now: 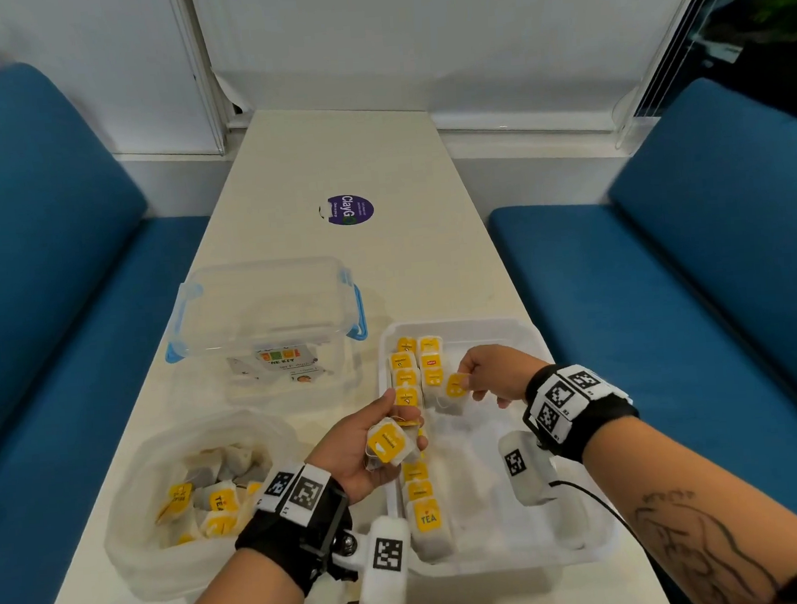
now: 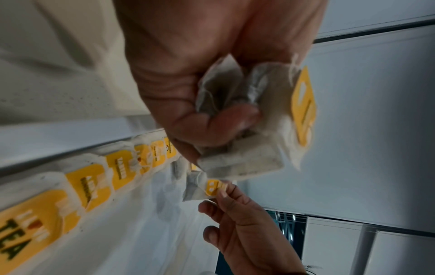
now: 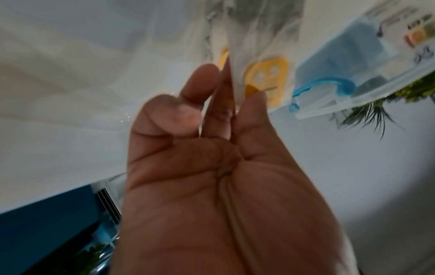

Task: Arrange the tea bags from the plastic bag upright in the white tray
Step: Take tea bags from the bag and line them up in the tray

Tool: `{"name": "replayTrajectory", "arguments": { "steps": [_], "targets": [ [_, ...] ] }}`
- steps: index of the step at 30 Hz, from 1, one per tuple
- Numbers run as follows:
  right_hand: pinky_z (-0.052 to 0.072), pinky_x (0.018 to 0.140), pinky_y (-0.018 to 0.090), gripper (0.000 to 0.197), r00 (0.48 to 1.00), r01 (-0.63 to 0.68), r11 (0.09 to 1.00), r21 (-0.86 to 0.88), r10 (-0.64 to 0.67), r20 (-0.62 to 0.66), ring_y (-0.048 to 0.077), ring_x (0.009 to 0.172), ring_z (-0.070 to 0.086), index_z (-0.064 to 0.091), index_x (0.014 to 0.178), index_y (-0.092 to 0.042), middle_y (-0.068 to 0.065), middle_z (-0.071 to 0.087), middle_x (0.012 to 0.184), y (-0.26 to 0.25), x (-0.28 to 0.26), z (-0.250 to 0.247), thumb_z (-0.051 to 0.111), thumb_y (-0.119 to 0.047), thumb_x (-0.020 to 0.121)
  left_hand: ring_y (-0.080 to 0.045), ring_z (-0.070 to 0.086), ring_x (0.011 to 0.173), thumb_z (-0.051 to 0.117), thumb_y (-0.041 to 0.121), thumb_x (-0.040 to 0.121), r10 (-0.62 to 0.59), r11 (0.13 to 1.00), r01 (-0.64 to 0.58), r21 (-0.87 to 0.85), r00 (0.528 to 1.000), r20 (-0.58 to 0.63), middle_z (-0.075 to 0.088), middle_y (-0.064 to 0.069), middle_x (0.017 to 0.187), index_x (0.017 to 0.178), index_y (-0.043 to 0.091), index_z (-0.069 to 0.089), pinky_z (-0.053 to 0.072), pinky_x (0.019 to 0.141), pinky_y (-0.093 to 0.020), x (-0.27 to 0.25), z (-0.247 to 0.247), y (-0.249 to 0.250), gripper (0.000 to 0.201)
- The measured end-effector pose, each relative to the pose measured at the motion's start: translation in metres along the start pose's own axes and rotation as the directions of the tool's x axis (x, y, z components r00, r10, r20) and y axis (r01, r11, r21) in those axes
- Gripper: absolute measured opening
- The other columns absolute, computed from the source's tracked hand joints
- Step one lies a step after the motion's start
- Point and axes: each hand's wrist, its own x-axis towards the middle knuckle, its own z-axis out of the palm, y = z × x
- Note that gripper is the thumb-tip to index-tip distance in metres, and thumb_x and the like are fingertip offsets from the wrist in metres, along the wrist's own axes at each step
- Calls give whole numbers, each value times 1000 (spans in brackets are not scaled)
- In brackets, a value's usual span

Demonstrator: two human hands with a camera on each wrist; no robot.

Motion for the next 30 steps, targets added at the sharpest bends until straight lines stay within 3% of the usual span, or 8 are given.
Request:
{"name": "replayTrajectory", "arguments": {
  "steps": [5, 10, 19, 21, 23, 26, 28, 30],
  "targets": [
    [40, 52, 20, 12, 991, -23, 996, -90, 35, 128, 9, 57, 46, 51, 81, -26, -4, 59, 70, -2, 8, 4, 52, -22, 92, -20, 66, 57, 47, 39, 91, -3, 1000, 3, 3, 1000, -19, 65, -10, 72, 62, 8, 70, 39, 30, -14, 1, -4, 2, 48],
    [41, 50, 19, 8, 986, -60, 997, -57, 68, 154, 6, 56, 53, 52, 87, -17, -1, 59, 66, -8, 17, 12, 50, -12, 93, -20, 65, 56, 47, 38, 90, -13, 1000, 12, -3, 1000, -21, 64, -10, 69, 72, 6, 65, 38, 29, -15, 0, -5, 3, 41],
    [39, 45, 20, 23, 990, -143, 988, 58, 142, 8, 14, 50, 51, 45, 72, -15, 4, 59, 63, -16, 36, 26, 57, -12, 91, -20, 65, 55, 44, 37, 93, -17, 1000, 17, -18, 1000, 7, 64, -10, 66, 75, 6, 64, 38, 29, -15, 0, -7, 2, 42],
    [41, 48, 20, 20, 990, -123, 992, -10, 122, -72, 18, 63, 59, 46, 77, -13, 6, 61, 77, -14, 39, 27, 61, -17, 89, -20, 65, 55, 43, 37, 94, -15, 1000, 15, -26, 1000, 13, 64, -11, 66, 76, 6, 64, 38, 28, -15, -1, -6, 1, 41],
    [45, 64, 27, 23, 968, -85, 996, -9, 80, -236, 23, 81, 57, 45, 88, -11, 8, 56, 91, -10, 38, 25, 66, -20, 86, -20, 65, 55, 45, 36, 92, -6, 999, 6, -34, 1000, 18, 65, -10, 68, 82, 6, 63, 38, 28, -15, -2, -4, 2, 37],
    [44, 61, 23, 19, 939, 63, 977, 202, 11, -343, 18, 70, 55, 50, 85, -13, 2, 55, 83, -11, 21, 11, 69, -17, 83, -21, 66, 58, 53, 36, 81, 4, 998, -2, -64, 999, 32, 66, -11, 74, 88, 8, 63, 39, 29, -16, -2, -1, 3, 31],
    [38, 45, 17, 14, 969, 153, 958, 240, -99, -224, 11, 57, 53, 55, 80, -16, -1, 57, 70, -17, -2, 1, 69, -14, 82, -22, 67, 60, 56, 37, 76, 6, 993, 1, -121, 998, 62, 64, -12, 81, 91, 9, 63, 40, 29, -17, -1, 3, 2, 33],
    [33, 43, 18, 13, 971, 239, 929, 283, -232, -60, 8, 56, 52, 60, 78, -19, -2, 58, 65, -24, -27, -5, 70, -11, 80, -23, 67, 63, 56, 39, 75, 7, 985, 8, -173, 996, 85, 62, -12, 89, 93, 10, 63, 42, 31, -17, 1, 6, 1, 35]
  ]
}}
